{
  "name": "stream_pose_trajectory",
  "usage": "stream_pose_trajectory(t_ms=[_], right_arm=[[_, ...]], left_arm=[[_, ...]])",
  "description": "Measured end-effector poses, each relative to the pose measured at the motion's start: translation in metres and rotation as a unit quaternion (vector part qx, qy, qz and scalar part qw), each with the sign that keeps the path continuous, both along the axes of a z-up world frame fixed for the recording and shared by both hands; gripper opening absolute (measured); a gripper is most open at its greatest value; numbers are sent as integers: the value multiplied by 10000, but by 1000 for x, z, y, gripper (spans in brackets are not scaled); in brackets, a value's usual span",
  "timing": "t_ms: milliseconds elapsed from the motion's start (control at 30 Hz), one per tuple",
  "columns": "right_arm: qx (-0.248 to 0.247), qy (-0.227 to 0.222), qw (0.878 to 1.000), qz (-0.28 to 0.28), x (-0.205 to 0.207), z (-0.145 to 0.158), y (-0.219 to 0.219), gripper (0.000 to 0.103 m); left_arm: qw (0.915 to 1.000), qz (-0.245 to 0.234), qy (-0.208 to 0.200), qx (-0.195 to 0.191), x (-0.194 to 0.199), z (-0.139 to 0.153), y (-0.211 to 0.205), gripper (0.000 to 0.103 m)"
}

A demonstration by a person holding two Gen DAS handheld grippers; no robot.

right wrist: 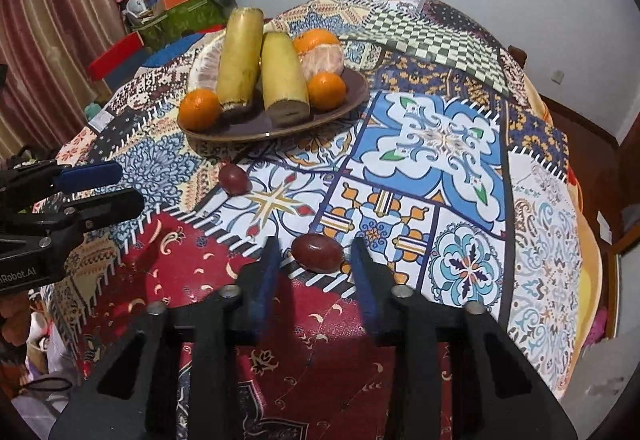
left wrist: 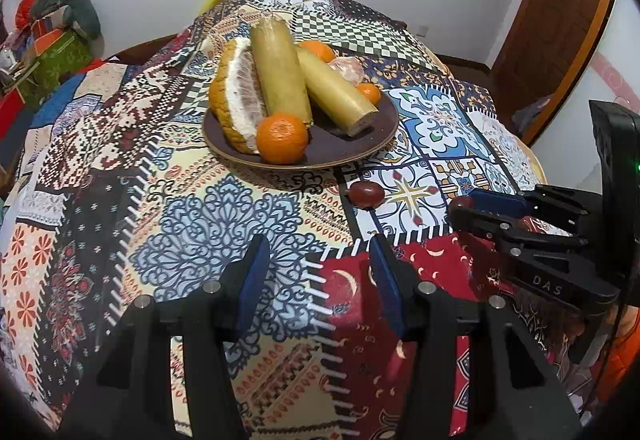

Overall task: Organize fruits
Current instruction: 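Move both tools toward the dark red dates and grasp one with the right tool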

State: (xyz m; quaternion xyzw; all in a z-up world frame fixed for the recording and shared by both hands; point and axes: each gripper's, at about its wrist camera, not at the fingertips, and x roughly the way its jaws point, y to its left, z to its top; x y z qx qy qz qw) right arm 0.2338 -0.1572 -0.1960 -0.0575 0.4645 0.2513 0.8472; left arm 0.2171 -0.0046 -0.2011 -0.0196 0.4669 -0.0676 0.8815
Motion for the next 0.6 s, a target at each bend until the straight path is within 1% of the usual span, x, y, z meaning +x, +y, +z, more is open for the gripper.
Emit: stream_pose_trajectory(t_ms=[233, 533, 600], right_arm=[[198, -2, 9998, 7, -1, 2, -6, 26], [320, -182, 9993, -73, 2, 15, -19, 26], [339, -205, 9992, -95, 3, 16, -21, 26]], left_arm=[[9998, -140, 104, -14, 15, -8, -14, 52], [9995, -261, 193, 11, 37, -18, -30, 51], [9994, -264, 212, 36, 42, -20, -32, 49]])
